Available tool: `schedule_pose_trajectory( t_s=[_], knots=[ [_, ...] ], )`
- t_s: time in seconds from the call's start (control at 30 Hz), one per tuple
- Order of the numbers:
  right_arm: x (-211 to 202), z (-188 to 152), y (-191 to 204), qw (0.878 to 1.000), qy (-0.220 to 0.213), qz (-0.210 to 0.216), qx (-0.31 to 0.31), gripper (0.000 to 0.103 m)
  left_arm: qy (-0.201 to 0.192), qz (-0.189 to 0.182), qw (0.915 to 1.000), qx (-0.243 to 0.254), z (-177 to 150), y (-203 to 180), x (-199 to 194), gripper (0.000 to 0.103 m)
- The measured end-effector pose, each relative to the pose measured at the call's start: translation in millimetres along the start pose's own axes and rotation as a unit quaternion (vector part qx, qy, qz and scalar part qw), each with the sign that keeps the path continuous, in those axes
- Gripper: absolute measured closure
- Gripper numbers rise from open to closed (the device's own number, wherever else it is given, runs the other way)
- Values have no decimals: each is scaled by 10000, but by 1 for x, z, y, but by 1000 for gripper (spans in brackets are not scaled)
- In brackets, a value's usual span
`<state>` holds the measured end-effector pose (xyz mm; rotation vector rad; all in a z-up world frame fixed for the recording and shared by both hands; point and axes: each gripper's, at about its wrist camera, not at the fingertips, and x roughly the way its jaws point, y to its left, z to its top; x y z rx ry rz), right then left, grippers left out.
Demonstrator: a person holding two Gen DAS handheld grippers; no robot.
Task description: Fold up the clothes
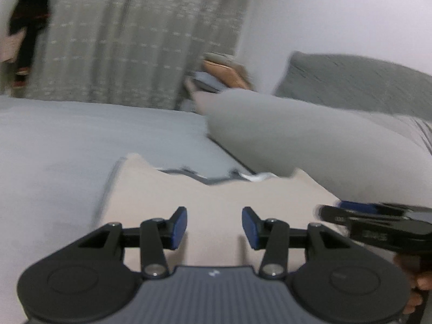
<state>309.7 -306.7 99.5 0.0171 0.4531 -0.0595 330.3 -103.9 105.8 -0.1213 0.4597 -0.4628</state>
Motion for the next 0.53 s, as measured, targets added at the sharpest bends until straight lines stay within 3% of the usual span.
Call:
schedule_pose_trajectory(
  t_s=[0.1,0.3,0.53],
  knots=[
    [12,-8,11,9997,163,166,-32,60,255,170,9991,280,-11,-11,25,57],
    [54,-7,6,9992,257,57,314,58,255,396,9989,-86,4,2,66,55],
    [84,-18,-1,9977,343,-41,589,54,95,665,9977,-44,1,-2,93,55]
  ],
)
